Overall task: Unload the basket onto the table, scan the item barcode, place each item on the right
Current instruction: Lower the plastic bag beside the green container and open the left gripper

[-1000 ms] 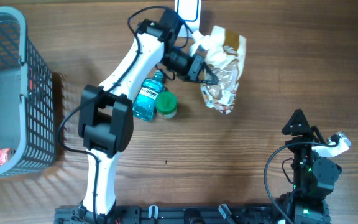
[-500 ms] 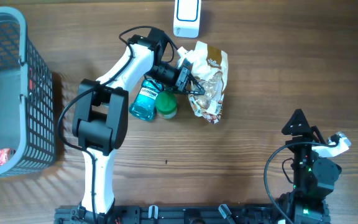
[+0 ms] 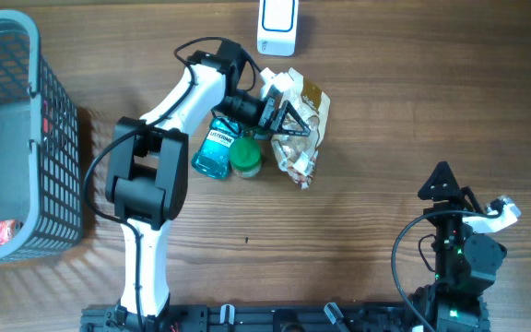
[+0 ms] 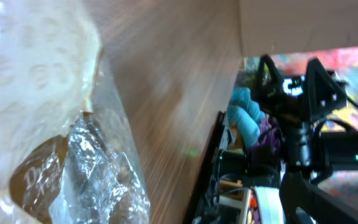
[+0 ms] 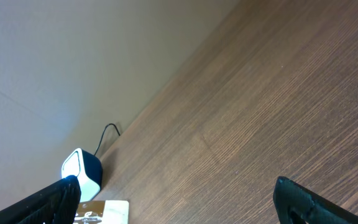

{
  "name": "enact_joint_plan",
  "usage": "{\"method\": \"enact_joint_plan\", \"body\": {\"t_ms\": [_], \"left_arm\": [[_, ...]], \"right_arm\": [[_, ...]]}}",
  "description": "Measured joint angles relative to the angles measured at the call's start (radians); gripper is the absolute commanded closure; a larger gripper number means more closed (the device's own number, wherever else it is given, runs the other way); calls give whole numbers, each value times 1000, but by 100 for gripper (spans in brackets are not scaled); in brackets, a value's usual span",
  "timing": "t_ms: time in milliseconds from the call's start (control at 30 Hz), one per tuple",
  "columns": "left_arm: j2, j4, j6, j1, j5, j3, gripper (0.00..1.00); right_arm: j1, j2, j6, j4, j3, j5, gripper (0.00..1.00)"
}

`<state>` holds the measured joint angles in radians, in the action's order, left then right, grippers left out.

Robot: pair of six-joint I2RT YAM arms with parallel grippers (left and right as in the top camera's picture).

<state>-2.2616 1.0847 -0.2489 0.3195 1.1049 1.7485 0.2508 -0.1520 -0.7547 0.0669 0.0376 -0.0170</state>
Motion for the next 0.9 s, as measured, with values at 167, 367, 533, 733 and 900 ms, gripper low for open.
{"method": "enact_joint_plan", "body": {"t_ms": [167, 367, 533, 733, 900], "left_arm": [[0, 3, 79, -29, -90, 95, 0], [3, -2, 178, -42, -234, 239, 0], [18, -1, 227, -42, -314, 281, 0], [23, -9, 289, -39, -436, 282, 0], [30, 0, 375, -41, -578, 287, 0]], "right_arm": [[0, 0, 0, 0, 0, 0, 0], [0, 0, 0, 0, 0, 0, 0], [0, 0, 0, 0, 0, 0, 0], [0, 0, 0, 0, 0, 0, 0], [0, 0, 0, 0, 0, 0, 0]]}}
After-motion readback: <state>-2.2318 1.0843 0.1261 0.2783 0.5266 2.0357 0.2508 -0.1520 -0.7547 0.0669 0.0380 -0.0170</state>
